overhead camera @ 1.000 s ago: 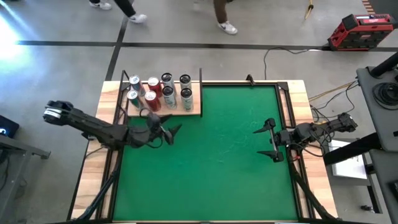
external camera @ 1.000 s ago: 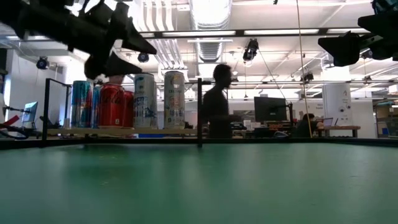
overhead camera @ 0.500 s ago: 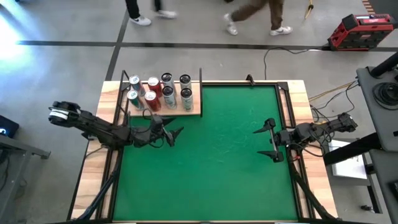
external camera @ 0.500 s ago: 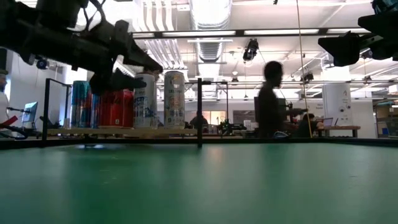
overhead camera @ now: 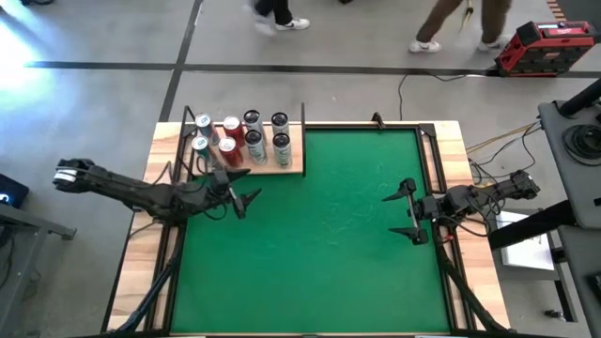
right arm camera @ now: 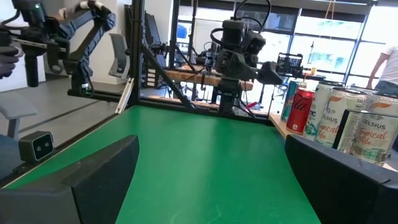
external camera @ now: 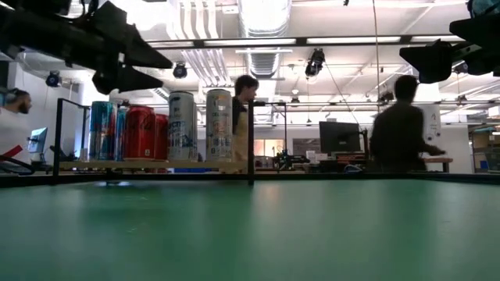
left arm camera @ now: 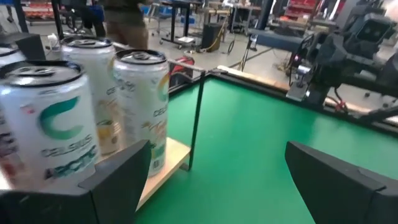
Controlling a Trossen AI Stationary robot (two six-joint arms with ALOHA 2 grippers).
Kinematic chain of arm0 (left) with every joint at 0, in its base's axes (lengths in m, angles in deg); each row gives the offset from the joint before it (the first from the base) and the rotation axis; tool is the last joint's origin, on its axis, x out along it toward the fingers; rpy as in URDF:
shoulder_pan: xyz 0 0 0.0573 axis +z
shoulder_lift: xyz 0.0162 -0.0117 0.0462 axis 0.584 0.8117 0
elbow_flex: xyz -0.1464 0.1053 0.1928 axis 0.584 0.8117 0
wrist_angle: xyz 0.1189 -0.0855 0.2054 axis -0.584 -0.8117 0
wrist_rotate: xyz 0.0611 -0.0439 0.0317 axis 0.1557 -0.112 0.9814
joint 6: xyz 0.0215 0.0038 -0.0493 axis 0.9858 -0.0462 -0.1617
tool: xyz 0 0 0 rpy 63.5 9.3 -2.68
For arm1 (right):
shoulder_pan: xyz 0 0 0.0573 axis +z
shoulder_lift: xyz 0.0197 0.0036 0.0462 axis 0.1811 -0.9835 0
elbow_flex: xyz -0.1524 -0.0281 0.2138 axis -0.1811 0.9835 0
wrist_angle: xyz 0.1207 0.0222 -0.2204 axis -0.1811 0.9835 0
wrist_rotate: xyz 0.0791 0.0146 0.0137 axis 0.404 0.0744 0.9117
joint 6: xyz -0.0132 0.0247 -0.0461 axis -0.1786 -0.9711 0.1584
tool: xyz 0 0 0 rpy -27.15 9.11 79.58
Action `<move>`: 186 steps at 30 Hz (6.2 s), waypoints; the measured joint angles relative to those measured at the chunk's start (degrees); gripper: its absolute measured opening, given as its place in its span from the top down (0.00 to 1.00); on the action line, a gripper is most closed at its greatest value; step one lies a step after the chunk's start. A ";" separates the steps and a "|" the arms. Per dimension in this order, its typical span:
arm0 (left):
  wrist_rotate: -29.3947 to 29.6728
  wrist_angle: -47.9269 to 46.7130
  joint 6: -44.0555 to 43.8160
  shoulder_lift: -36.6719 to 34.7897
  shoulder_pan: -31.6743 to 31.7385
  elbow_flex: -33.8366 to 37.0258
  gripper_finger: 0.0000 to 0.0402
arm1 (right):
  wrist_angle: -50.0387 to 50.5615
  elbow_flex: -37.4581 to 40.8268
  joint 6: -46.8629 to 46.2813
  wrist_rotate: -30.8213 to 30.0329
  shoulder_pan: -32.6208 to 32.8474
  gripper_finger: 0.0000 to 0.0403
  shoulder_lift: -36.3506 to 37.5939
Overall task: Place canned beverage on shelf
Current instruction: Return to Home Position
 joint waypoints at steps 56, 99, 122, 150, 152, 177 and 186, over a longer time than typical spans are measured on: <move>0.40 -15.74 3.92 -44.99 0.00 15.45 0.12 | 0.00 0.02 0.00 -0.02 0.02 0.02 0.02; 0.40 -15.65 3.90 -44.99 0.00 15.45 0.12 | 0.00 0.00 0.00 -0.02 0.00 0.02 0.02; 0.40 -15.65 3.90 -44.98 0.00 15.43 0.12 | 0.00 0.01 0.00 -0.01 0.01 0.02 0.02; 0.42 -15.65 3.91 -44.99 0.00 15.43 0.12 | 0.00 0.02 0.00 0.00 0.00 0.02 0.02; 0.42 -15.65 3.90 -44.97 0.00 15.43 0.12 | 0.00 0.02 0.00 -0.02 0.00 0.02 0.02; 0.41 -15.65 3.90 -44.98 0.00 15.43 0.12 | 0.00 0.02 0.01 -0.02 0.01 0.02 0.02; 0.42 -15.65 3.90 -44.99 0.00 15.43 0.12 | 0.00 0.02 0.01 -0.01 0.00 0.02 0.02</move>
